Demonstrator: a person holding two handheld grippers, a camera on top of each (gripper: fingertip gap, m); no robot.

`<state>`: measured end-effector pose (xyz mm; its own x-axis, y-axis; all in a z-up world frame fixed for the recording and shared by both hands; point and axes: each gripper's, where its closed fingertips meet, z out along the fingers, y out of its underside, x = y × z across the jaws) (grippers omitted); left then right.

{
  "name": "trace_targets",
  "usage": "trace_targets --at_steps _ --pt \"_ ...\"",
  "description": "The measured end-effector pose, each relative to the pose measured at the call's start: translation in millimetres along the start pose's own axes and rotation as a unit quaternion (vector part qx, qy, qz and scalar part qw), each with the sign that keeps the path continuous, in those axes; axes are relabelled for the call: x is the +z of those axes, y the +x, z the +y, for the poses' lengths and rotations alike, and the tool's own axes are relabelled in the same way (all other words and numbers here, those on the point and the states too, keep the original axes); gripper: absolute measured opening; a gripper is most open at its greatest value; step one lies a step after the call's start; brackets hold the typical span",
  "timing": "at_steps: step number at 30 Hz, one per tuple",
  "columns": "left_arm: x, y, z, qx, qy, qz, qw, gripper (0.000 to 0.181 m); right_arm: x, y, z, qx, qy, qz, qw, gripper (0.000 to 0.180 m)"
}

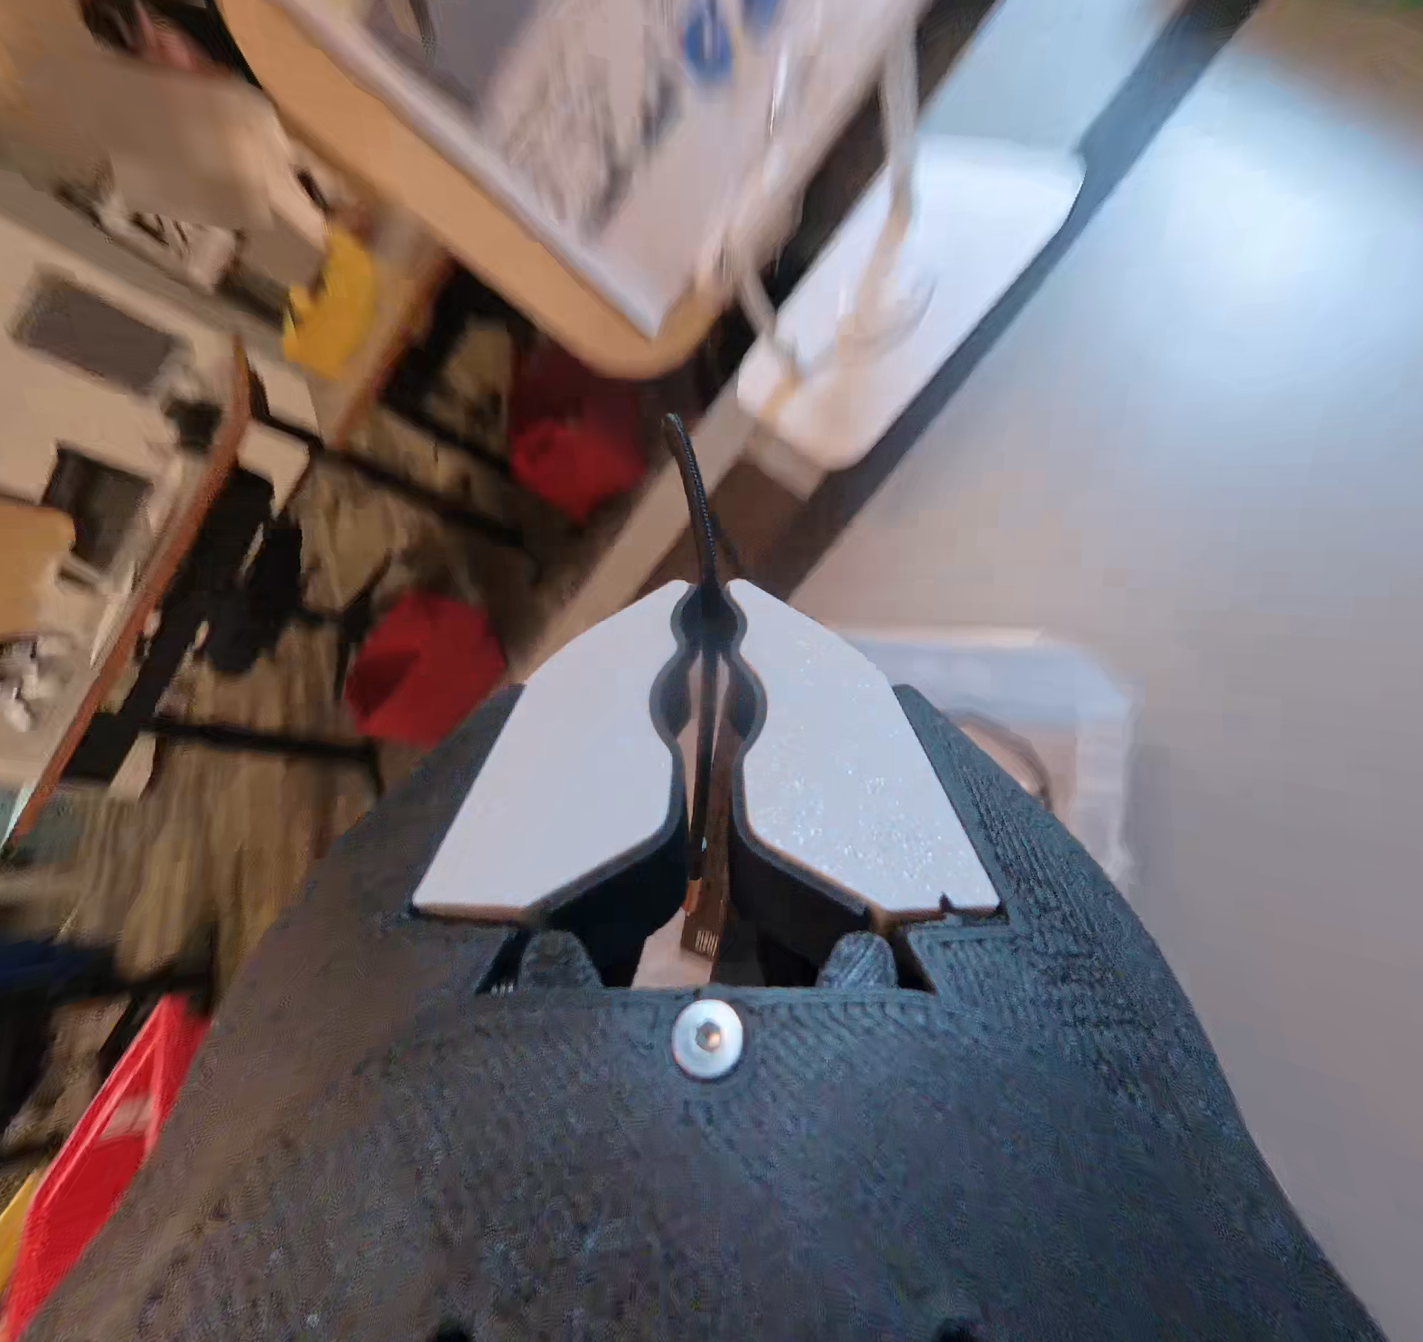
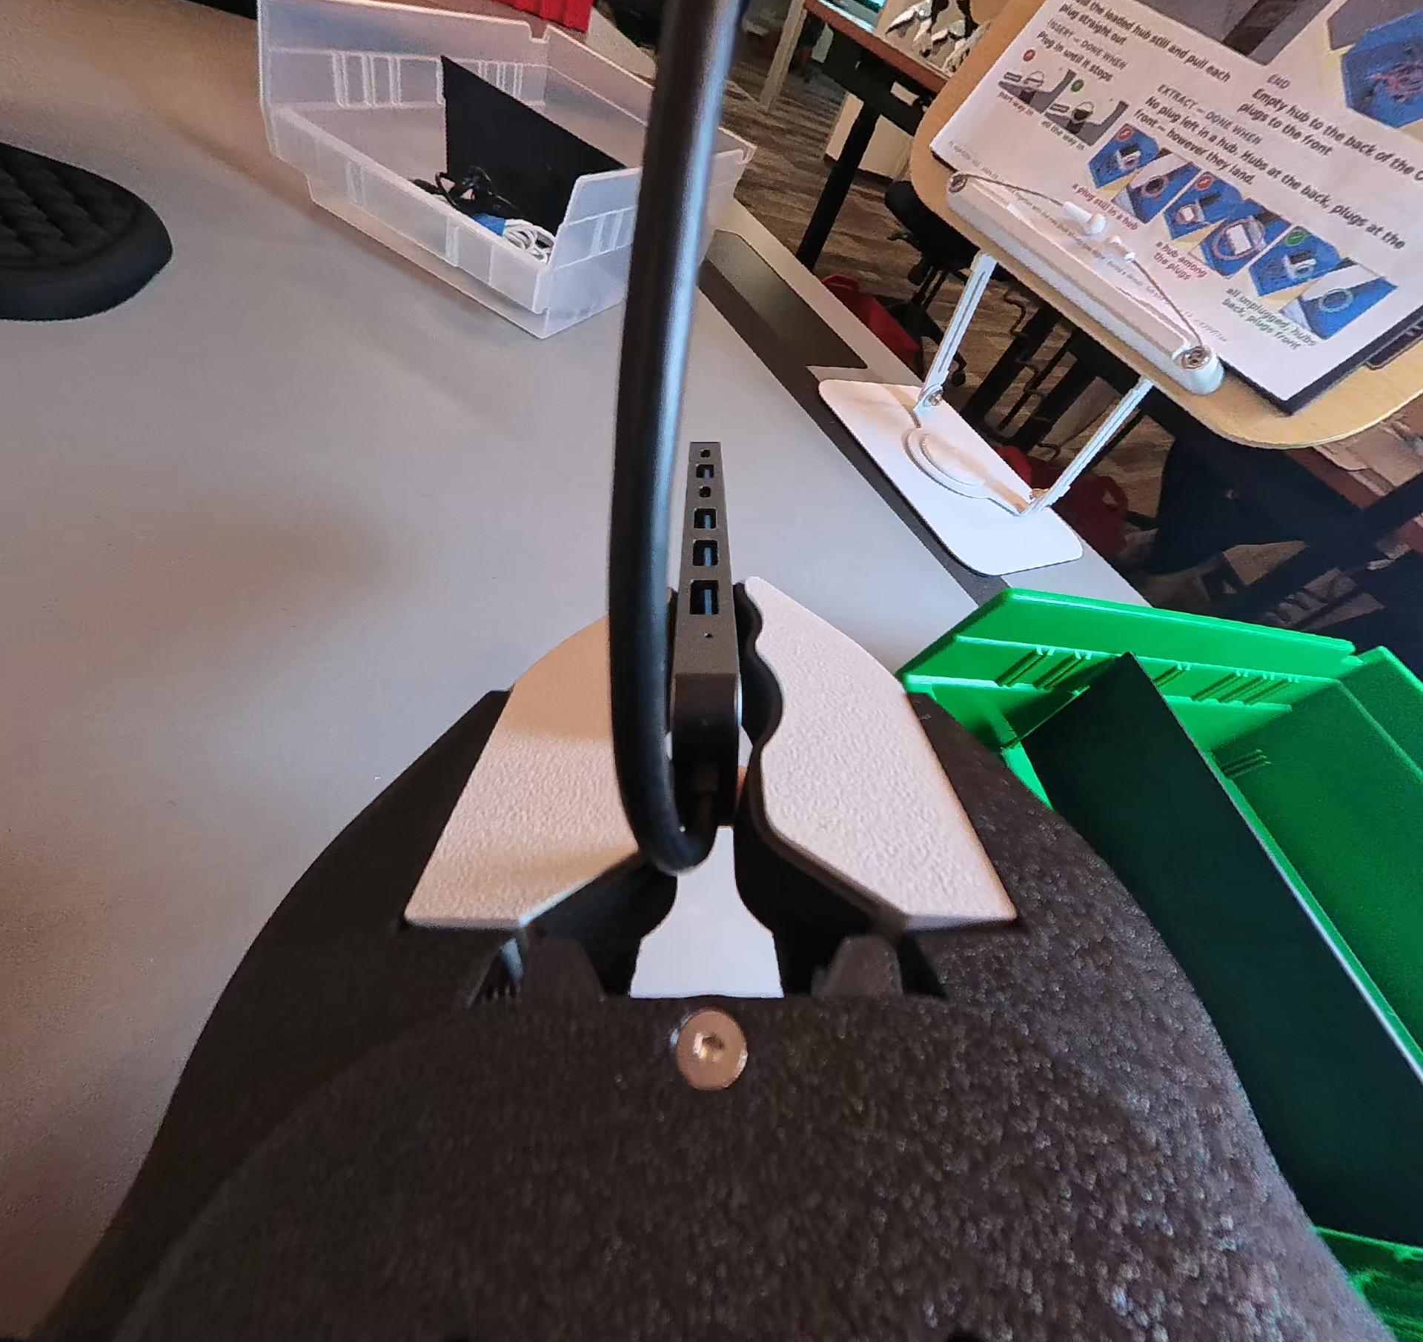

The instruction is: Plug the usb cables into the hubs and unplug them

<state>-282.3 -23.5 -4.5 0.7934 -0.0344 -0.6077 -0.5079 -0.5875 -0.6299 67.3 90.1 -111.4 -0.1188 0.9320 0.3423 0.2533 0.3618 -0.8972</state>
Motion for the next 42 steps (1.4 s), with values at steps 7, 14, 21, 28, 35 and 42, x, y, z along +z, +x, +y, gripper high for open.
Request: trace_targets --at_steps 7,14,21,28,35,42 --pt "-64 113 -94 0.073 0.202 0.122 0.969 0.005 -2 10 3 0.018 -0.005 0.011 1.000 0.013" --pt "-48 264 -78 0.136 0.199 0.276 0.931 0.005 -6 18 8 0.024 -0.009 0.024 0.999 0.013" --pt "-46 343 -40 0.196 0.161 0.395 0.883 0.005 -2 18 12 0.022 -0.014 0.024 0.999 0.012" --pt "-51 370 -14 0.211 0.127 0.485 0.839 0.008 -1 18 14 0.022 -0.015 0.024 0.999 0.012" --pt "-60 343 -38 0.067 0.164 0.530 0.830 0.027 -3 19 13 0.021 -0.010 0.025 0.999 0.013" --pt "-16 307 -4 0.026 0.047 0.440 0.897 0.036 -2 15 13 -0.002 -0.015 0.028 0.999 0.011"
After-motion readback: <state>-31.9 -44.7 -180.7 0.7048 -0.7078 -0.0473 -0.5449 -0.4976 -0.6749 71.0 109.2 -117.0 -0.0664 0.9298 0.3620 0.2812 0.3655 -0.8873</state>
